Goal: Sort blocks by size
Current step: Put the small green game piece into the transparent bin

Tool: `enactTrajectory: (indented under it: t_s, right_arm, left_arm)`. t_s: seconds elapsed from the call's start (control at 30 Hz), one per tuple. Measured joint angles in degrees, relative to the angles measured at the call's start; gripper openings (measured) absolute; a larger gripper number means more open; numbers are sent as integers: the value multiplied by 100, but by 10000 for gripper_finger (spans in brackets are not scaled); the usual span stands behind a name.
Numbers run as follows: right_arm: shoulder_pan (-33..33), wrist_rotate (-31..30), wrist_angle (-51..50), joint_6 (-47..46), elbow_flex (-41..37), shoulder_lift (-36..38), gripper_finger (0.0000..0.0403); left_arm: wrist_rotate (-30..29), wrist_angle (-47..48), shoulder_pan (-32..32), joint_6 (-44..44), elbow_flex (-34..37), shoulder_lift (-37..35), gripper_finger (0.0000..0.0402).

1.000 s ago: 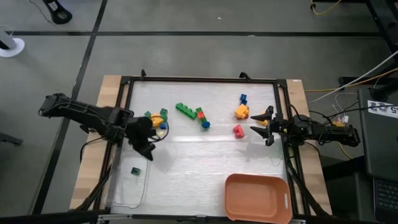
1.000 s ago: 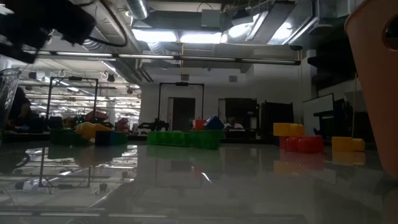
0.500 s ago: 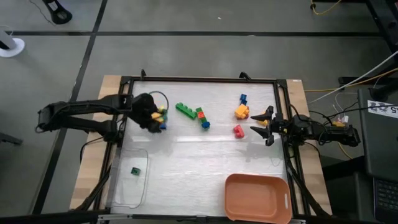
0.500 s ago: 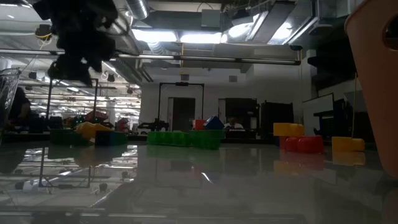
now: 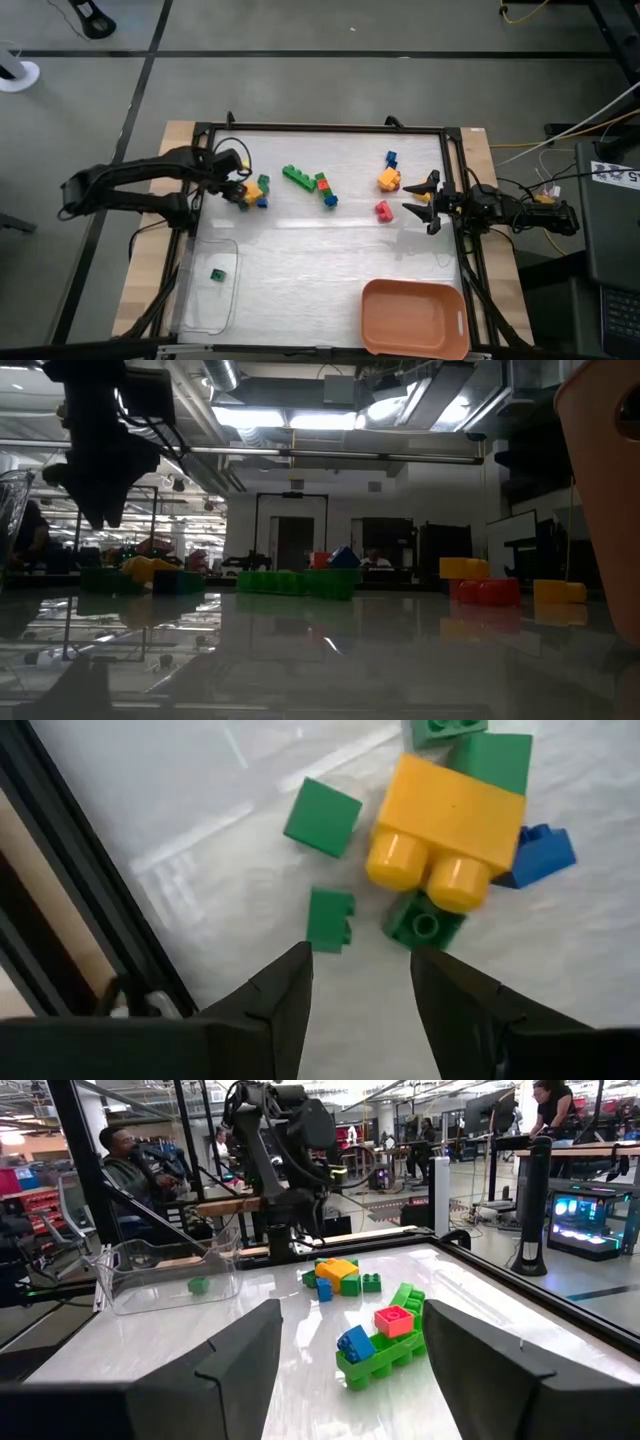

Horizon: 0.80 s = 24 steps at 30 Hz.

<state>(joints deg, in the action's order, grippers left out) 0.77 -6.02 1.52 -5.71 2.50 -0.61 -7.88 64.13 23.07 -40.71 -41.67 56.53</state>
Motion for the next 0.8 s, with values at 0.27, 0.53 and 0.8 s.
enactTrajectory:
  t_s: [0.27, 0.53, 0.8]
  right_arm:
    - [-1, 0, -53, -1, 0, -1, 243]
    - [-1, 0, -197, -1, 0, -2, 243]
    - [-1, 0, -199, -1, 0, -2, 243]
  left_arm:
    - [-177, -25, -2, 426, 0, 633, 157]
    - [-177, -63, -4, 815, 0, 1343, 157]
    - [-79, -251, -4, 971, 0, 1678, 157]
